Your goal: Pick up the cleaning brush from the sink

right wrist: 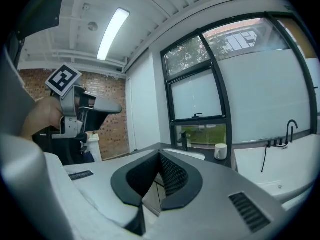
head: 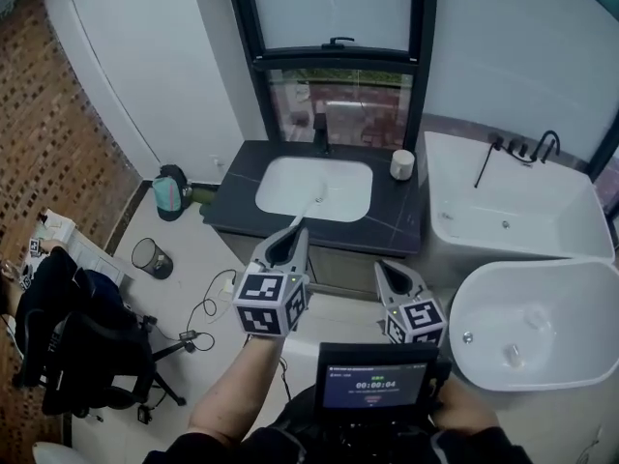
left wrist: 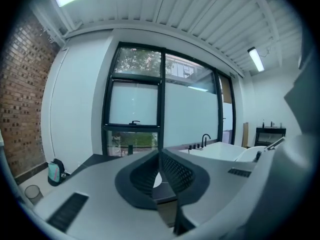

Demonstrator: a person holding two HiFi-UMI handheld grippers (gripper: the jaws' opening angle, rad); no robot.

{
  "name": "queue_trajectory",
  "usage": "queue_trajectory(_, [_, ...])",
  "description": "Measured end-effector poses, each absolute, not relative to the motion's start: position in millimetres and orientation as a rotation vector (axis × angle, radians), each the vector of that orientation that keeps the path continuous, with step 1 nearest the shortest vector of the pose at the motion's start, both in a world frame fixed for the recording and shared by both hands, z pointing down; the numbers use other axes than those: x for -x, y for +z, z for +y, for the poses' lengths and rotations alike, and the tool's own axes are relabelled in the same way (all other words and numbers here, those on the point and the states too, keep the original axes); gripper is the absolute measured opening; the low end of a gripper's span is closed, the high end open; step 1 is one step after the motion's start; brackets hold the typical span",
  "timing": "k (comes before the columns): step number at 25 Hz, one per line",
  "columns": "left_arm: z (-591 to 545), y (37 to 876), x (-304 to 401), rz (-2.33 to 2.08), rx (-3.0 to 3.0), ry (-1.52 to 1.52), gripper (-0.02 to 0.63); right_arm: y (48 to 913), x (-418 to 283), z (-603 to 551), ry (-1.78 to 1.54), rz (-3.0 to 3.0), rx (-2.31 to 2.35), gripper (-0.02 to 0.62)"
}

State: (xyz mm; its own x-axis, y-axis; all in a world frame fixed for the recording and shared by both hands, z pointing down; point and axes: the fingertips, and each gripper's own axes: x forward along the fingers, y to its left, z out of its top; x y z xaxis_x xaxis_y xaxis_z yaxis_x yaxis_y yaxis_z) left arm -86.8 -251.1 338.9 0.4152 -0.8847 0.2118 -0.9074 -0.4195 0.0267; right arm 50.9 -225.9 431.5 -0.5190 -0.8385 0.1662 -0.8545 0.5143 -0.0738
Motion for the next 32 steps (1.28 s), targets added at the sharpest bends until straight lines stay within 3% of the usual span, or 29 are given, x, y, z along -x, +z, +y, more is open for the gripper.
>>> queue_trajectory(11, [-481,416,80,-1.615,-2.376,0.724,0.102,452,-85,-434,0.28,-2.69,-1.329,-0.011])
queue_trajectory(14, [-518,451,68,-1.494,-2.302,0.883,0.24,452,-96,-476,0.286,-2.724,-1.262,-0.011])
queue_trajectory(20, [-593,523,90,-1.328,-2.128,1.099,0.272,470,-82,-554,0.366,-2.739,-1.18,-0.011])
queue_trajectory(32, [-703,647,147,-1.102,-1.938,1.211,0.272,511,-43,-669,0.452,-2.652,-1.217,-0.011])
